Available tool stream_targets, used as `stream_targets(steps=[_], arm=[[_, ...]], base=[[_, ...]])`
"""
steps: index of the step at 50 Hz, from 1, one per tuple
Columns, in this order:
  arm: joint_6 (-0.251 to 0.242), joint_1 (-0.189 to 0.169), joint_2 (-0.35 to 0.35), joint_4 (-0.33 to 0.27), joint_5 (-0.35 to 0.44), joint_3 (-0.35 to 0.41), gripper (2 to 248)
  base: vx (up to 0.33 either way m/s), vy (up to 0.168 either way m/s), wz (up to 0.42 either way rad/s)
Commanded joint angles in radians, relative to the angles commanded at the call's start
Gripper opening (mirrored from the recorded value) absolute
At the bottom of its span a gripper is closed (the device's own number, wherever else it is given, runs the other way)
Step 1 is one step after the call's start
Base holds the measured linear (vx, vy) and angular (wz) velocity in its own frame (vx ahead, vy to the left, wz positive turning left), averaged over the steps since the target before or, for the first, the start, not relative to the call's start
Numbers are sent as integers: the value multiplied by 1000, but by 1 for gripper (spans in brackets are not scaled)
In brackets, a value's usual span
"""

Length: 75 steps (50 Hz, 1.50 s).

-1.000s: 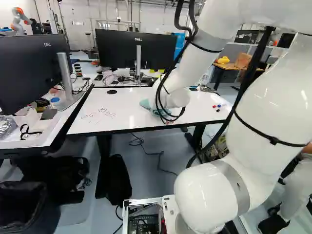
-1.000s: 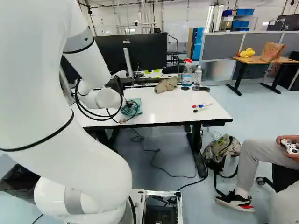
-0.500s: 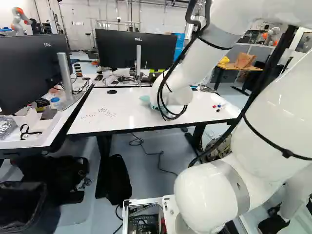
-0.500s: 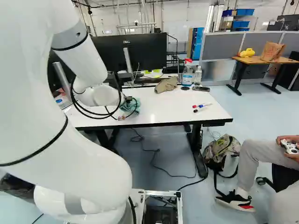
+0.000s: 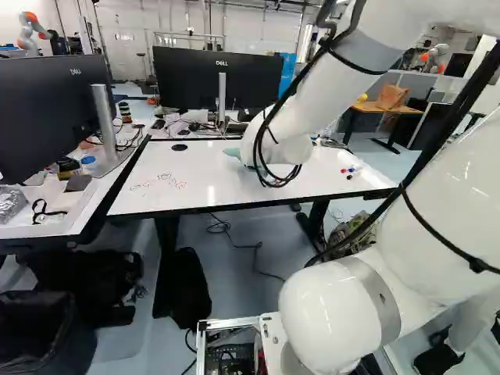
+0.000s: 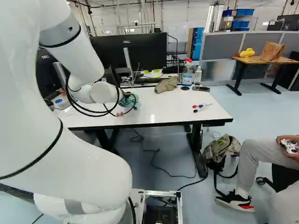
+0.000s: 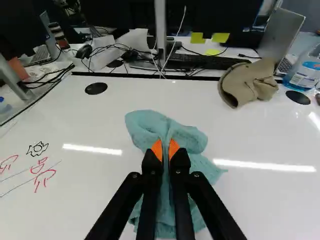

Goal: Clean the table with the green towel

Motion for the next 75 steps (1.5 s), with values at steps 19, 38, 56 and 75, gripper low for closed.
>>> stream_targets(steps=[19, 38, 56, 75], arm=[[0, 61, -34, 0, 0, -46, 35], [0, 125, -61, 0, 0, -73, 35], [0, 184, -93, 0, 0, -103, 35], [0, 247, -119, 0, 0, -129, 35]], base=[[0, 0, 0], [0, 0, 0], [0, 0, 0], [0, 0, 0]])
